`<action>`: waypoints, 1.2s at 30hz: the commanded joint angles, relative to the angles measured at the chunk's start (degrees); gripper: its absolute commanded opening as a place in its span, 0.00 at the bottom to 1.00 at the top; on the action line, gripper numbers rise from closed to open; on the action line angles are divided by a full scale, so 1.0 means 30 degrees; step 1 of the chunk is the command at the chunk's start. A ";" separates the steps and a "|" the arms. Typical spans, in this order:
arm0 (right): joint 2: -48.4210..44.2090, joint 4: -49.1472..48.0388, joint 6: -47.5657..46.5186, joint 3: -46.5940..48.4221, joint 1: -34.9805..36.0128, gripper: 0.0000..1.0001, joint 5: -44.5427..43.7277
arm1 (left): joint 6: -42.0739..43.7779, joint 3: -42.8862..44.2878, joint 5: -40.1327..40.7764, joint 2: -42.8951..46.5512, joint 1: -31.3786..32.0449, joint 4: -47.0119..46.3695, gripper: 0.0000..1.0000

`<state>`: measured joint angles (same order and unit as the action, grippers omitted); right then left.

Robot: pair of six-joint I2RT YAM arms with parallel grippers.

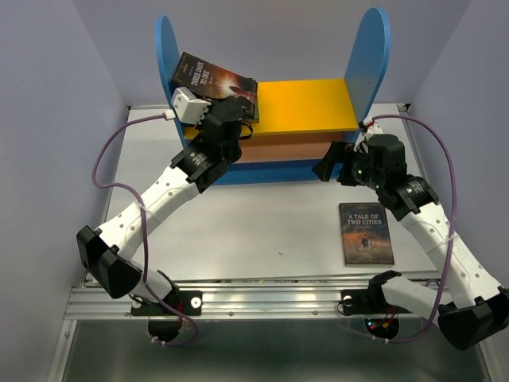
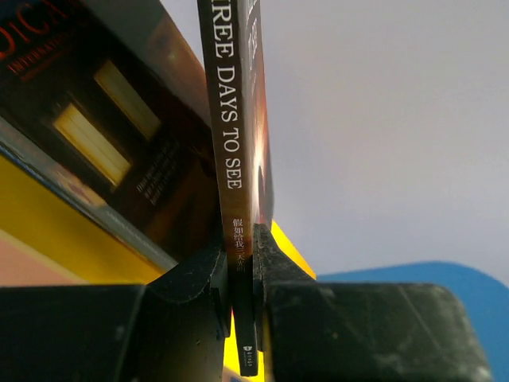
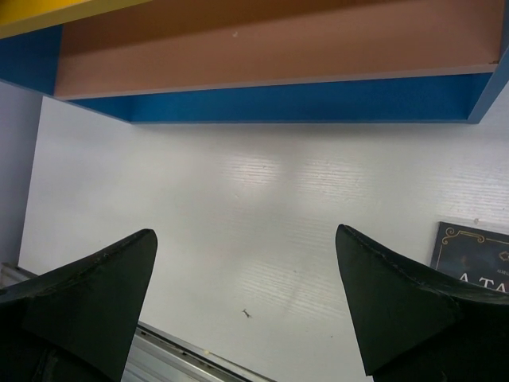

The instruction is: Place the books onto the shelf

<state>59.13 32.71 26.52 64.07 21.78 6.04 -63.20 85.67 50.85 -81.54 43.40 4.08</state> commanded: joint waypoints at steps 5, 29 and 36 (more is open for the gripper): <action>0.1583 -0.1029 -0.0550 0.1990 0.0064 1.00 0.0855 | -0.2313 0.1239 -0.0103 -0.0068 -0.0843 0.1249 0.42; 1.3038 -0.0999 -0.6784 1.5375 0.1058 1.00 0.2292 | -0.1141 -0.2336 -0.4734 0.1955 -0.0813 0.1015 0.98; 1.6408 -0.1030 -0.8371 1.9654 0.2083 1.00 0.0536 | 0.0117 -0.1926 -0.5114 0.1750 -0.0843 0.0313 0.98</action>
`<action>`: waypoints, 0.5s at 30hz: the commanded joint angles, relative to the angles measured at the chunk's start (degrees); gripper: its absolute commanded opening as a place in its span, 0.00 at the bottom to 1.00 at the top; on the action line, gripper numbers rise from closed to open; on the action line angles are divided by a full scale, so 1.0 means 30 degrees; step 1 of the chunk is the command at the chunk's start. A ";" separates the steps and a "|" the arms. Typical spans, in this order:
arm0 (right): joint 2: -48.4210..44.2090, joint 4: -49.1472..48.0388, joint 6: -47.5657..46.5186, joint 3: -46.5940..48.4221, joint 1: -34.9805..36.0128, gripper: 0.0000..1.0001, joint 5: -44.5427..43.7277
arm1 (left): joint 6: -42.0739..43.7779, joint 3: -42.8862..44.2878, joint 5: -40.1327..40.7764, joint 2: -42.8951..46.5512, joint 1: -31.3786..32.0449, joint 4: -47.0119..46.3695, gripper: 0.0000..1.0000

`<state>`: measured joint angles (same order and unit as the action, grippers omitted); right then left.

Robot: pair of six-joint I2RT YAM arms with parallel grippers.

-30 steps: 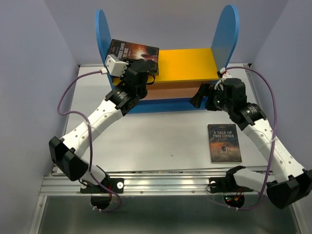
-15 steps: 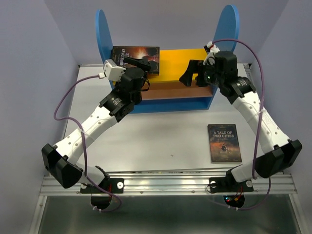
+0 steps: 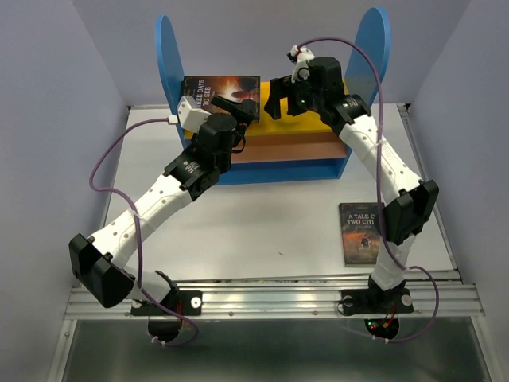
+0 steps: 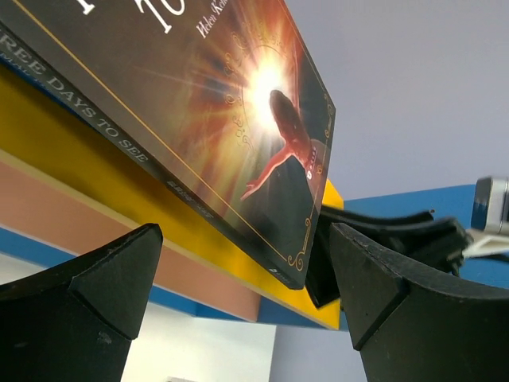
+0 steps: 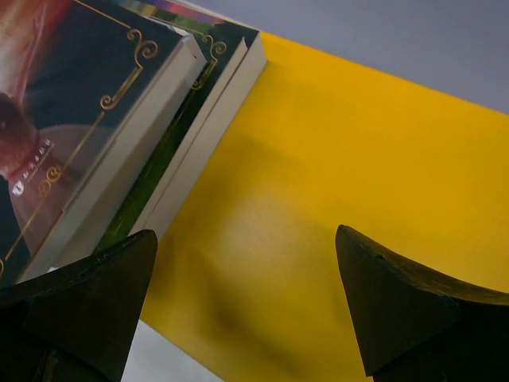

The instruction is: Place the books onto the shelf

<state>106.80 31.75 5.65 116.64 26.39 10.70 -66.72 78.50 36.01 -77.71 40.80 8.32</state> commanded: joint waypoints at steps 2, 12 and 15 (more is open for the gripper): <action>0.1252 -0.0767 -0.2171 0.2835 0.0867 1.00 -0.1573 | 0.1642 0.0669 -0.0138 0.0387 -0.0034 -0.1132 0.98; 0.2836 -0.1939 -0.4109 0.3863 0.2568 1.00 -0.5703 | 0.3751 0.1694 -0.2011 0.0123 -0.1146 -0.1483 0.98; 0.3128 -0.2261 -0.4665 0.4069 0.2746 1.00 -0.6202 | 0.4103 0.1987 -0.2858 -0.0140 -0.1469 -0.1454 0.97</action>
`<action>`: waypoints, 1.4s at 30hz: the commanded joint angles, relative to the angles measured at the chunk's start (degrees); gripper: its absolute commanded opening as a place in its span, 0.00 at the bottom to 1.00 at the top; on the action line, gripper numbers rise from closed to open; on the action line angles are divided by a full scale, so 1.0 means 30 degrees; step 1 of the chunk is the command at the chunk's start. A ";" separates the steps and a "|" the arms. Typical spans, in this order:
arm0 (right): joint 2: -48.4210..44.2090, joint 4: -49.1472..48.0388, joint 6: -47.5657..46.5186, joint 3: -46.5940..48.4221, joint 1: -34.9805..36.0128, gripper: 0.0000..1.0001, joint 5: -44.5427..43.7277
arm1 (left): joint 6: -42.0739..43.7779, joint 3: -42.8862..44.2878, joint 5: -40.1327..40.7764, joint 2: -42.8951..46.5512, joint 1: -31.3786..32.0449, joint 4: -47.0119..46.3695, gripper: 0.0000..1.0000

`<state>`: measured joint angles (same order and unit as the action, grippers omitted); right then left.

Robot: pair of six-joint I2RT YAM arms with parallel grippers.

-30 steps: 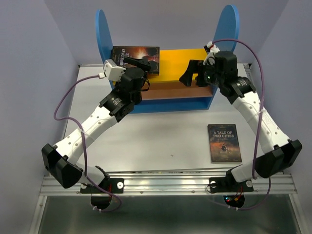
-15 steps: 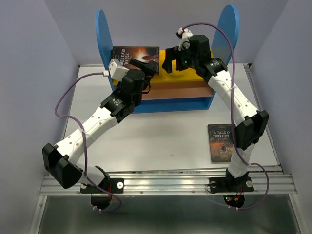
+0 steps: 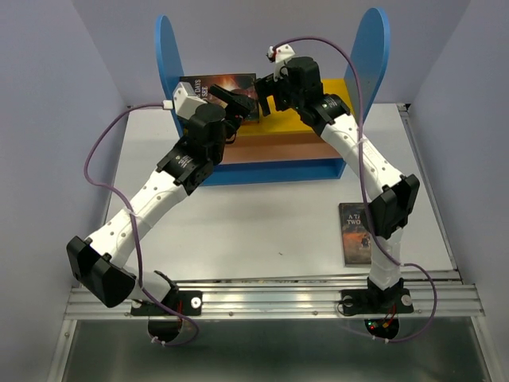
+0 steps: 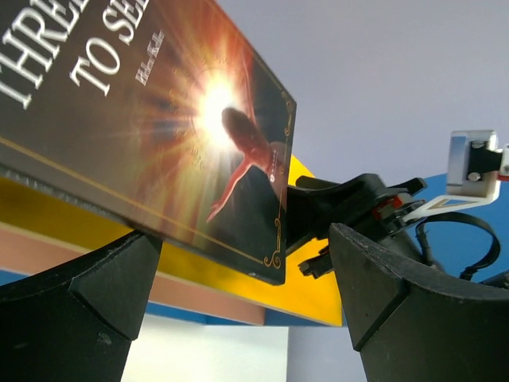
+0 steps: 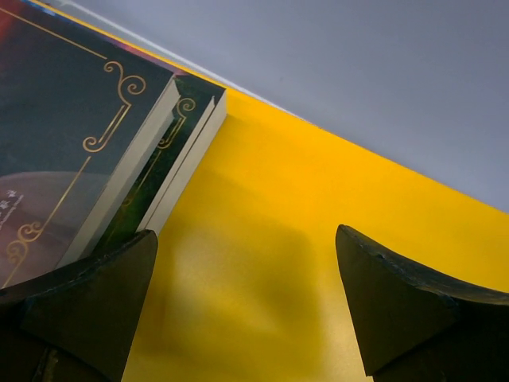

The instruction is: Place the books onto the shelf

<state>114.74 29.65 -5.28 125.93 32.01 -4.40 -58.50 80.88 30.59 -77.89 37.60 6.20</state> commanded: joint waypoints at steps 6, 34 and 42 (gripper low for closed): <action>0.0894 -0.1768 -0.2019 0.1412 0.1693 1.00 -0.2338 | 0.1980 0.1633 -0.1788 -0.0288 -0.0874 -0.0601 0.97; -1.1869 -0.1826 0.4740 -1.2832 0.2162 1.00 -0.7760 | 0.2859 -0.3981 -0.8463 0.3225 -0.2136 -0.0804 0.99; -1.7880 0.2651 1.2094 -2.1814 0.1463 1.00 -0.7496 | 0.3386 -0.7681 -0.9933 0.3961 -0.0263 -0.1596 0.99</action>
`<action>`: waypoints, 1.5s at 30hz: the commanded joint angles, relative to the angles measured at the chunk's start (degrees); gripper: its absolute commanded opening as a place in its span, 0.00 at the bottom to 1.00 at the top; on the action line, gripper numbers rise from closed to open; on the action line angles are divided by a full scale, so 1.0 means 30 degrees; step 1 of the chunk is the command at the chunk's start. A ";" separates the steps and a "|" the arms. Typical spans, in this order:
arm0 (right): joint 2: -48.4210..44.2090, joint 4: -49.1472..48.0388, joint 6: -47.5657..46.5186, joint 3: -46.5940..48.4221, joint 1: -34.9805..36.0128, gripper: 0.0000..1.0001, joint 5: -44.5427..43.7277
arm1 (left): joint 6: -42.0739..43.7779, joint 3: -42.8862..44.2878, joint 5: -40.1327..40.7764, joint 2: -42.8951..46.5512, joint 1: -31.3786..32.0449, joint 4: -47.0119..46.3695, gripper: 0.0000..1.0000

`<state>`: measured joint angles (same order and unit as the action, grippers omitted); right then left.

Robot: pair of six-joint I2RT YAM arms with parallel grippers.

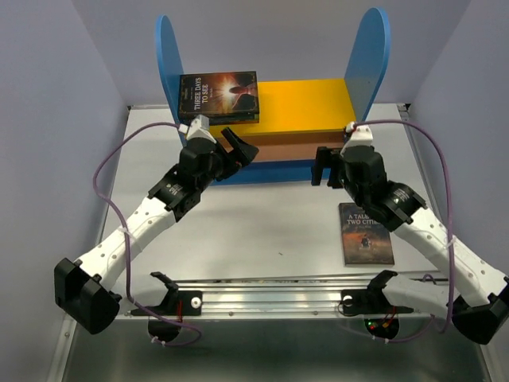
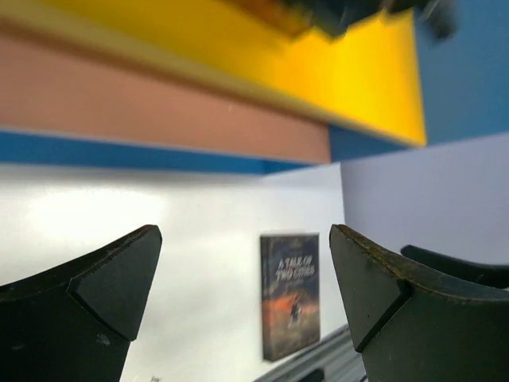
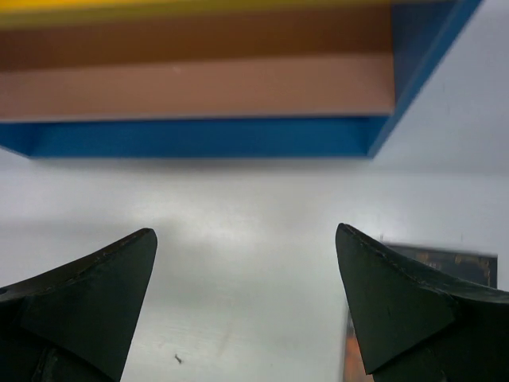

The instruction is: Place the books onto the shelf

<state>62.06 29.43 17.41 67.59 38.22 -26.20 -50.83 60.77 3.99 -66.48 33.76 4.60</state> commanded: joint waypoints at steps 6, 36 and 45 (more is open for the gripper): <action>-0.0854 0.2409 0.4749 -0.5739 -0.8941 1.00 0.4070 | 0.0714 -0.3206 -0.3024 -0.1300 0.3041 -0.4108 0.99; -0.0823 -0.3338 0.6004 -1.4239 -2.0063 0.96 1.9630 | -0.0020 0.4469 -0.6283 -1.5721 0.7732 -0.6047 0.99; -0.2200 -0.2316 0.6943 -1.3950 -1.6518 0.96 1.9894 | 0.0215 0.4295 -0.4409 -1.6483 0.7820 -0.3235 0.74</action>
<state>58.24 20.60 36.27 24.58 -13.15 28.38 -50.65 72.20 -11.94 -115.77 56.80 -9.08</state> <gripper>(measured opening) 0.961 0.819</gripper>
